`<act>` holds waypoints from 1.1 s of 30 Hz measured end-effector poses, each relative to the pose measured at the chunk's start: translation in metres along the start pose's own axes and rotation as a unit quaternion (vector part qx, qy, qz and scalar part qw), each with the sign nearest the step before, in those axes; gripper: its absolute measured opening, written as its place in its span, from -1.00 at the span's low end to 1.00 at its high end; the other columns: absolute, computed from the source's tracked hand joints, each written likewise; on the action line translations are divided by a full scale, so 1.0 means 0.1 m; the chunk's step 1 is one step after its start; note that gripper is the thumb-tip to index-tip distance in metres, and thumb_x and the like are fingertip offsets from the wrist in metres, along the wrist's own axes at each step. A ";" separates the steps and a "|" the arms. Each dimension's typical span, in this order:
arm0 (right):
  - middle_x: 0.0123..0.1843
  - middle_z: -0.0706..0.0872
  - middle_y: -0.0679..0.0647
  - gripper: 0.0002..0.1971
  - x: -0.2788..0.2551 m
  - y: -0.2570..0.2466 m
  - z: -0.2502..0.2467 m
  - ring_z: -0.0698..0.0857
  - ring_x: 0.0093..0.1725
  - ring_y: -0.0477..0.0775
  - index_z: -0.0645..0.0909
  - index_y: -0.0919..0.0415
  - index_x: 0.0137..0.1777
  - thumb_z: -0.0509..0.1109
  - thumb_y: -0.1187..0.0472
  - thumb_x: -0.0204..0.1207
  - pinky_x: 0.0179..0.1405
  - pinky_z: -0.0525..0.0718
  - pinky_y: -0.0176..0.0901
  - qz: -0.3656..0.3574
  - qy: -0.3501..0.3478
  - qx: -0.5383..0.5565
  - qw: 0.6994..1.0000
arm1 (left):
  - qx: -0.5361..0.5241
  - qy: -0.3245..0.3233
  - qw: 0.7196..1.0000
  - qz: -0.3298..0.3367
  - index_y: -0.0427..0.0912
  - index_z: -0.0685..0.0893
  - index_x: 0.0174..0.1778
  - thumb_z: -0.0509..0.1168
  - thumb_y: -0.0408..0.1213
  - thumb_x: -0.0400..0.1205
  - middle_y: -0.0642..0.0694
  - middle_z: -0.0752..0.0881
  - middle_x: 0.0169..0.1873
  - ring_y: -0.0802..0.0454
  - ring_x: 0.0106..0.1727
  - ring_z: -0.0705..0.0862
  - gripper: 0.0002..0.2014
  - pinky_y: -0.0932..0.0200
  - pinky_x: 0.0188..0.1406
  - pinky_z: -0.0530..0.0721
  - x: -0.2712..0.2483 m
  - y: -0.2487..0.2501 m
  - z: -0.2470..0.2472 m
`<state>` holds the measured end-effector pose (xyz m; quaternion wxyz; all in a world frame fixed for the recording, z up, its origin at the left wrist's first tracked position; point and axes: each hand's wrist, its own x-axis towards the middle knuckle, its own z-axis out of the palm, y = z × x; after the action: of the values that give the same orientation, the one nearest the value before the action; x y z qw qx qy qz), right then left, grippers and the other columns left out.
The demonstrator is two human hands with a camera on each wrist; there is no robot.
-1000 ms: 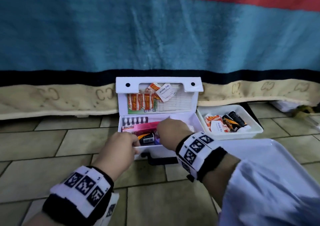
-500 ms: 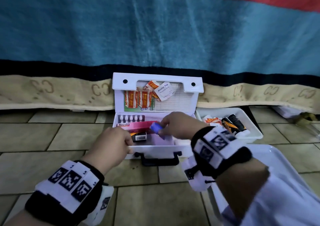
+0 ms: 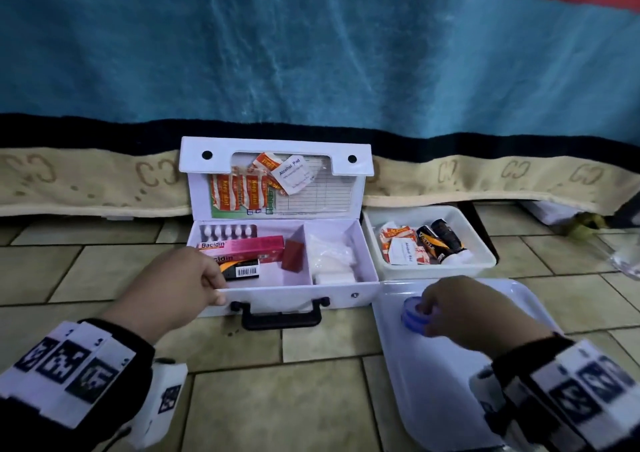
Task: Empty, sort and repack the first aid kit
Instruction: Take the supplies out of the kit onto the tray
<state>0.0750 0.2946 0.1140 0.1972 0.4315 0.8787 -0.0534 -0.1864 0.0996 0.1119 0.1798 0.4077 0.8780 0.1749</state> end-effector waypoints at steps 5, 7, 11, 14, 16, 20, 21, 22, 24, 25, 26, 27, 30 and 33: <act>0.06 0.69 -0.01 -0.78 0.03 -0.15 -0.03 0.69 0.06 0.08 0.61 0.04 0.08 0.37 0.05 0.45 -0.12 0.56 -0.19 0.020 0.063 -0.001 0.998 | -0.018 0.003 1.000 -0.009 0.07 0.71 -0.52 0.58 -0.33 0.34 0.04 0.70 -0.50 0.08 -0.39 0.62 -0.76 0.30 -0.45 0.44 0.00 -0.01 0.01; 0.00 0.73 0.04 -0.77 -0.02 -0.32 -0.25 0.71 -0.02 0.11 0.62 0.08 0.09 0.34 0.04 0.48 -0.07 0.64 -0.15 -0.011 0.113 0.046 0.992 | -0.014 -0.003 1.000 -0.012 0.10 0.68 -0.54 0.59 -0.32 0.34 0.06 0.70 -0.49 0.09 -0.37 0.64 -0.73 0.29 -0.44 0.44 0.00 -0.02 0.01; 0.12 0.69 0.12 -0.75 0.12 -0.88 -0.55 0.65 0.10 0.18 0.61 0.11 0.15 0.22 0.08 0.57 0.06 0.63 -0.04 -0.143 0.200 0.070 0.967 | -0.014 -0.004 1.000 -0.014 0.13 0.66 -0.54 0.58 -0.32 0.34 0.10 0.68 -0.50 0.12 -0.38 0.63 -0.70 0.30 -0.43 0.47 0.01 -0.02 0.00; 0.23 0.63 0.10 -0.71 0.40 -1.27 -0.52 0.52 0.25 0.18 0.57 0.09 0.26 0.24 0.13 0.57 0.23 0.54 0.07 -0.246 0.172 0.005 0.954 | -0.021 -0.005 1.000 -0.014 0.10 0.68 -0.51 0.57 -0.33 0.35 0.12 0.66 -0.51 0.16 -0.42 0.59 -0.74 0.32 -0.45 0.45 0.00 -0.02 -0.01; 0.24 0.63 0.07 -0.70 0.54 -1.46 -0.42 0.46 0.27 0.17 0.54 0.08 0.28 0.25 0.17 0.56 0.25 0.43 0.10 -0.266 0.163 -0.066 0.948 | -0.026 -0.007 1.000 -0.012 0.04 0.74 -0.44 0.57 -0.33 0.36 0.15 0.63 -0.52 0.21 -0.43 0.56 -0.81 0.33 -0.46 0.42 0.00 -0.02 -0.01; 0.27 0.60 0.15 -0.59 0.65 -1.65 -0.28 0.36 0.36 0.22 0.39 0.21 0.35 0.32 0.19 0.52 0.36 0.24 0.20 -0.217 0.138 -0.095 0.962 | -0.033 -0.008 0.999 -0.006 -0.06 0.82 -0.30 0.57 -0.31 0.37 0.18 0.62 -0.51 0.26 -0.42 0.56 -0.92 0.37 -0.48 0.38 0.02 -0.03 -0.01; 0.26 0.62 0.17 -0.58 0.66 -1.66 -0.28 0.36 0.37 0.23 0.38 0.23 0.36 0.32 0.21 0.51 0.37 0.23 0.20 -0.210 0.142 -0.091 0.963 | -0.034 -0.008 0.999 -0.007 -0.07 0.83 -0.28 0.56 -0.31 0.37 0.19 0.62 -0.50 0.25 -0.41 0.56 -0.92 0.37 -0.47 0.37 0.03 -0.03 0.00; 0.25 0.63 0.18 -0.59 0.67 -1.66 -0.27 0.38 0.36 0.22 0.38 0.24 0.35 0.31 0.25 0.51 0.37 0.24 0.18 -0.208 0.150 -0.087 0.963 | -0.034 -0.008 0.999 -0.009 -0.07 0.83 -0.27 0.56 -0.30 0.38 0.19 0.61 -0.50 0.24 -0.40 0.57 -0.92 0.37 -0.47 0.38 0.03 -0.03 0.00; 0.20 0.66 0.17 -0.63 0.68 -1.64 -0.26 0.45 0.31 0.21 0.39 0.23 0.31 0.31 0.25 0.51 0.33 0.27 0.17 -0.210 0.159 -0.065 0.963 | -0.033 -0.008 0.999 -0.013 -0.07 0.83 -0.27 0.57 -0.30 0.38 0.19 0.60 -0.50 0.24 -0.41 0.56 -0.92 0.37 -0.48 0.37 0.03 -0.03 0.01; 0.18 0.66 0.15 -0.64 0.68 -1.62 -0.24 0.47 0.28 0.19 0.41 0.22 0.27 0.35 0.20 0.50 0.30 0.28 0.17 -0.211 0.161 -0.056 0.962 | -0.031 -0.009 0.999 -0.014 -0.05 0.81 -0.30 0.57 -0.30 0.38 0.19 0.60 -0.50 0.25 -0.42 0.55 -0.92 0.37 -0.48 0.36 0.03 -0.03 0.01; 0.17 0.65 0.12 -0.64 0.69 -1.62 -0.22 0.48 0.26 0.18 0.43 0.20 0.24 0.38 0.14 0.49 0.27 0.29 0.17 -0.212 0.163 -0.051 0.962 | -0.028 -0.011 0.999 -0.014 -0.02 0.79 -0.34 0.57 -0.30 0.38 0.19 0.60 -0.51 0.26 -0.42 0.55 -0.90 0.37 -0.49 0.36 0.03 -0.02 0.00; 0.16 0.64 0.10 -0.65 0.69 -1.62 -0.21 0.48 0.25 0.17 0.45 0.20 0.22 0.39 0.10 0.49 0.27 0.29 0.16 -0.212 0.158 -0.049 0.963 | -0.025 -0.012 1.000 -0.012 0.01 0.75 -0.39 0.57 -0.30 0.38 0.19 0.60 -0.51 0.26 -0.42 0.56 -0.86 0.37 -0.49 0.36 0.03 -0.02 0.00; 0.12 0.64 0.08 -0.74 0.71 -1.66 -0.22 0.50 0.22 0.14 0.55 0.16 0.12 0.38 0.08 0.50 0.29 0.28 0.16 -0.211 0.137 -0.049 0.967 | -0.025 -0.017 0.999 -0.012 0.08 0.68 -0.50 0.57 -0.32 0.37 0.17 0.62 -0.53 0.23 -0.44 0.58 -0.75 0.35 -0.49 0.38 0.03 -0.01 -0.02; 0.10 0.67 0.06 -0.80 0.74 -1.70 -0.23 0.51 0.20 0.12 0.58 0.14 0.09 0.37 0.13 0.50 0.31 0.27 0.18 -0.194 0.128 -0.039 0.972 | -0.021 -0.016 1.000 -0.011 0.12 0.66 -0.54 0.57 -0.32 0.36 0.17 0.61 -0.56 0.25 -0.46 0.56 -0.71 0.36 -0.51 0.37 0.03 0.00 -0.02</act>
<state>-0.1049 0.2499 0.0927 0.0852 0.2481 0.9650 -0.0007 -0.1891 0.1012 0.1135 0.2041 0.3968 0.8757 0.1845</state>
